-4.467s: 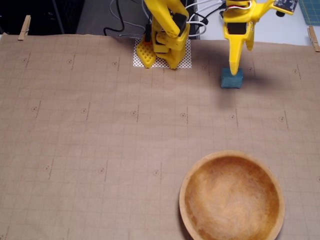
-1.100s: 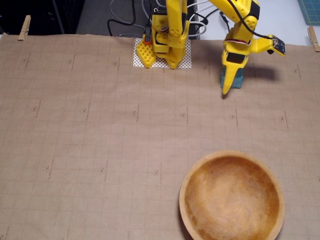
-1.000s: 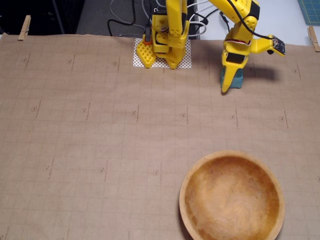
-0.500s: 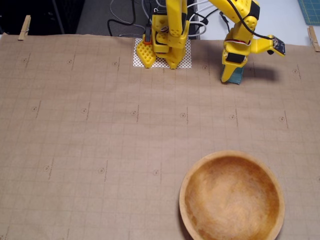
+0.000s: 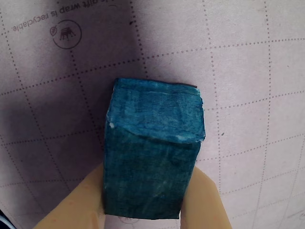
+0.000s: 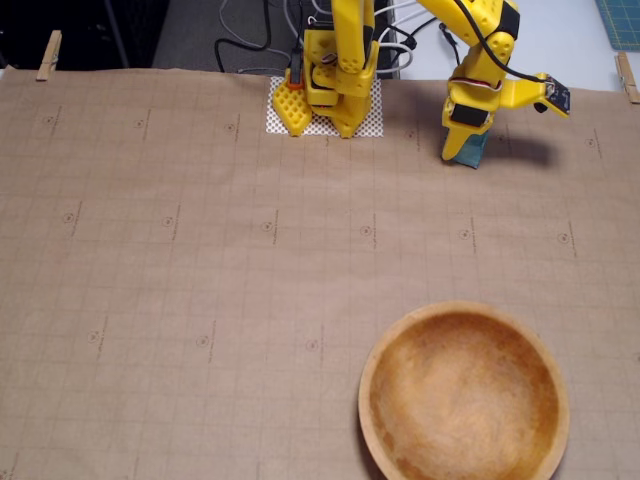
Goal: Grasp a blue block and put it in the bowl.
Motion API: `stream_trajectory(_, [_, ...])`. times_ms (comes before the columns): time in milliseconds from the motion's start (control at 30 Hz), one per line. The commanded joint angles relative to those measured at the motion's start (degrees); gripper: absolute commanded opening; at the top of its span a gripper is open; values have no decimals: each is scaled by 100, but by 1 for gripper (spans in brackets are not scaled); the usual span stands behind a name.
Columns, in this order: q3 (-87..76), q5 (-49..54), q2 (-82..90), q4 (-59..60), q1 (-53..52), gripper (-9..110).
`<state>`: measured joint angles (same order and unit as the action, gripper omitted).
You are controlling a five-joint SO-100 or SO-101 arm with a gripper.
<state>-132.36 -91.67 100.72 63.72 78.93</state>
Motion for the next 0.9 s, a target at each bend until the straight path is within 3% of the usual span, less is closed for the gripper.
stream_trajectory(0, [483, -35, 185, 35, -290, -3])
stream_trajectory(867, [1573, 53, 3744, 44, -2962, -3])
